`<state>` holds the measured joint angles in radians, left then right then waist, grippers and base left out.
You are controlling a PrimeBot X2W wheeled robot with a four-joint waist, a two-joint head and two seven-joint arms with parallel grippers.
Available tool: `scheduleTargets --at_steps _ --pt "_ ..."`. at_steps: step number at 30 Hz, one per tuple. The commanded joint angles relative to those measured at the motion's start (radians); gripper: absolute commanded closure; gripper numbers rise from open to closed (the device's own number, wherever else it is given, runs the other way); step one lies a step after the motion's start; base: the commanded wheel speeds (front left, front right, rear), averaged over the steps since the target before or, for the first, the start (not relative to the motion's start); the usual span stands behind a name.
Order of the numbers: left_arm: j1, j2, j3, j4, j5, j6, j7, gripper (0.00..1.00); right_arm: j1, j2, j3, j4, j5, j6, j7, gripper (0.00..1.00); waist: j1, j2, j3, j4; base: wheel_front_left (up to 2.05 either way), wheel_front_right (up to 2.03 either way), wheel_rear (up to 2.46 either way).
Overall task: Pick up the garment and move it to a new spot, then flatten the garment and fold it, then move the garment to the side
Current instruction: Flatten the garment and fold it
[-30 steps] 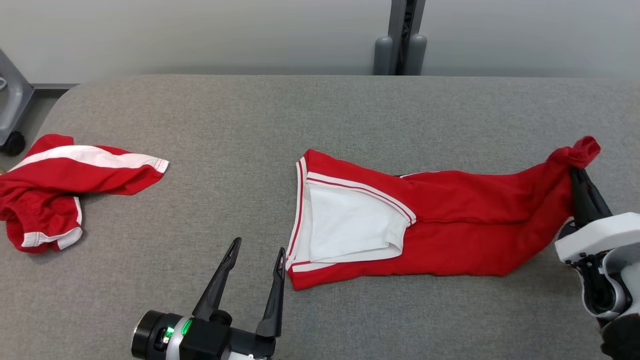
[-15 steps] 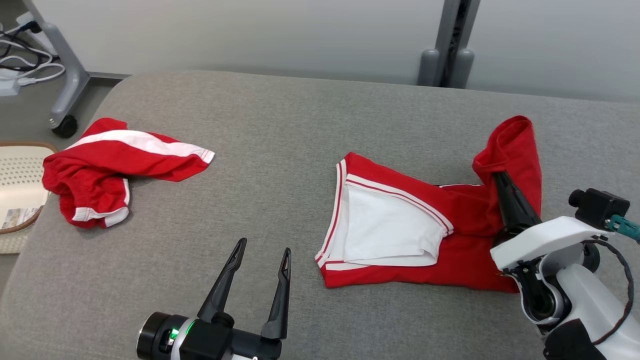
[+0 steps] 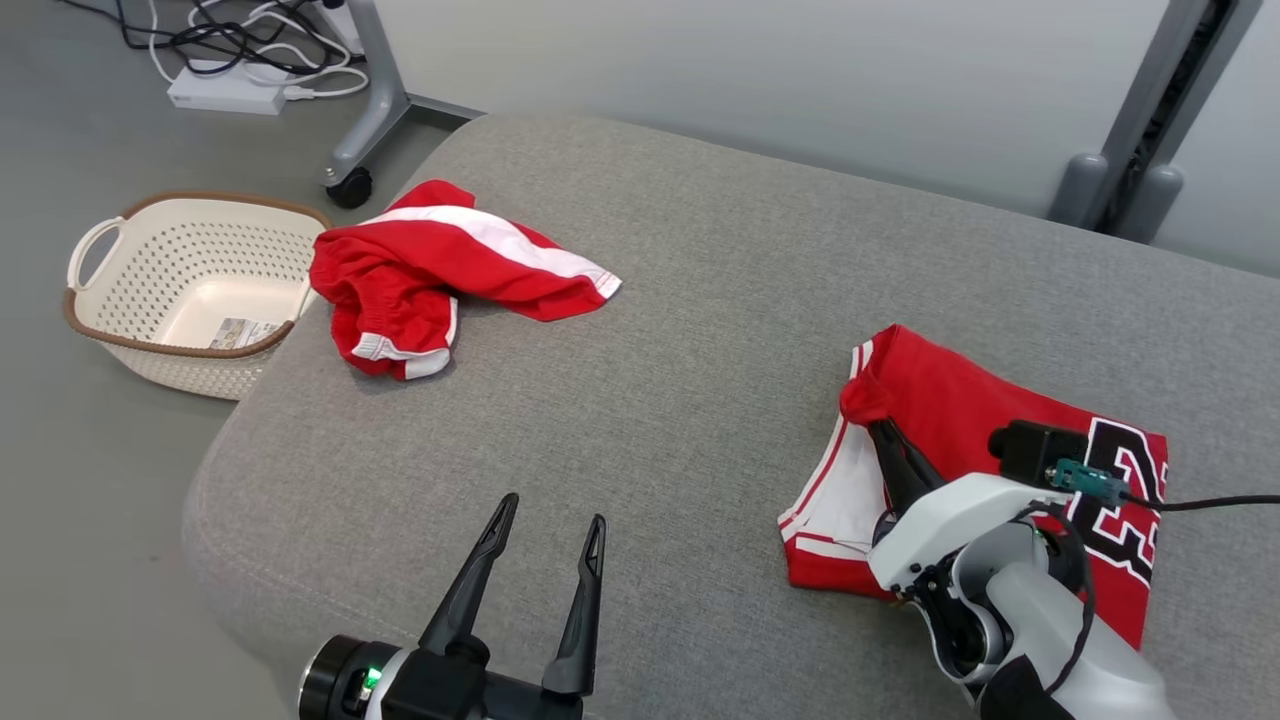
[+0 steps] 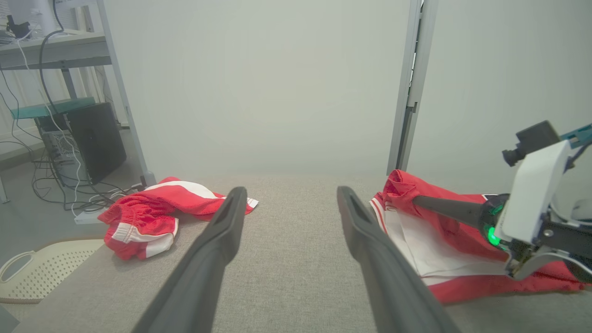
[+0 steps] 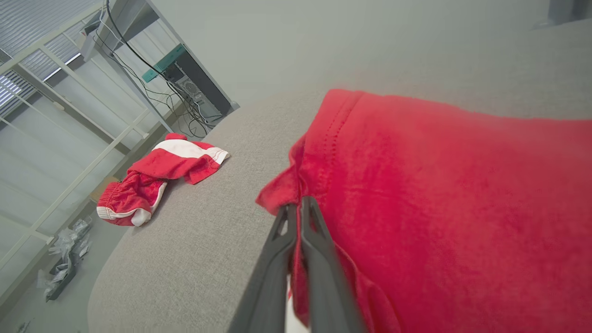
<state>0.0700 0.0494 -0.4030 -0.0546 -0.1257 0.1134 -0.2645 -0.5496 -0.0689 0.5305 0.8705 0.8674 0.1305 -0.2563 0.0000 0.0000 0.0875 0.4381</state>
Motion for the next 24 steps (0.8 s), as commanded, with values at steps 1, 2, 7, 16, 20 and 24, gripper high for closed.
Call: scheduleTargets --at_steps 1,2,7,16,20,24 --pt "-0.013 0.003 0.003 0.002 -0.005 -0.004 -0.001 0.00 -0.014 0.001 -0.007 0.021 -0.002 0.001 -0.008 0.99 0.0000 0.0000 0.001 0.007 0.00 0.00 0.00" --pt "-0.015 0.003 0.004 0.003 -0.004 -0.006 -0.001 0.00 -0.014 0.005 -0.009 0.036 0.001 0.001 -0.009 0.91 0.0000 0.0000 0.002 0.009 0.00 0.00 0.00" --pt "-0.016 0.003 0.009 0.008 0.003 -0.005 -0.001 0.00 -0.017 0.016 -0.025 0.047 0.015 0.001 -0.010 0.00 0.0000 0.0000 -0.001 0.009 0.00 0.00 0.00" --pt "-0.011 0.003 0.017 0.017 0.006 0.010 -0.001 0.00 -0.001 0.007 -0.021 -0.083 0.079 0.001 -0.009 0.00 0.0000 0.0000 -0.024 -0.093 0.00 0.00 0.00" --pt "-0.005 0.003 0.028 0.024 -0.014 0.020 -0.001 0.00 0.018 -0.021 -0.079 -0.097 -0.002 0.001 -0.009 0.00 0.0000 0.0000 -0.035 -0.161 0.00 0.00 0.00" --pt "0.006 0.003 0.063 0.044 -0.047 0.028 -0.001 0.00 0.054 -0.028 -0.143 -0.120 -0.104 0.001 -0.009 0.00 0.0000 0.0000 -0.054 -0.266 0.00 0.00 0.00"
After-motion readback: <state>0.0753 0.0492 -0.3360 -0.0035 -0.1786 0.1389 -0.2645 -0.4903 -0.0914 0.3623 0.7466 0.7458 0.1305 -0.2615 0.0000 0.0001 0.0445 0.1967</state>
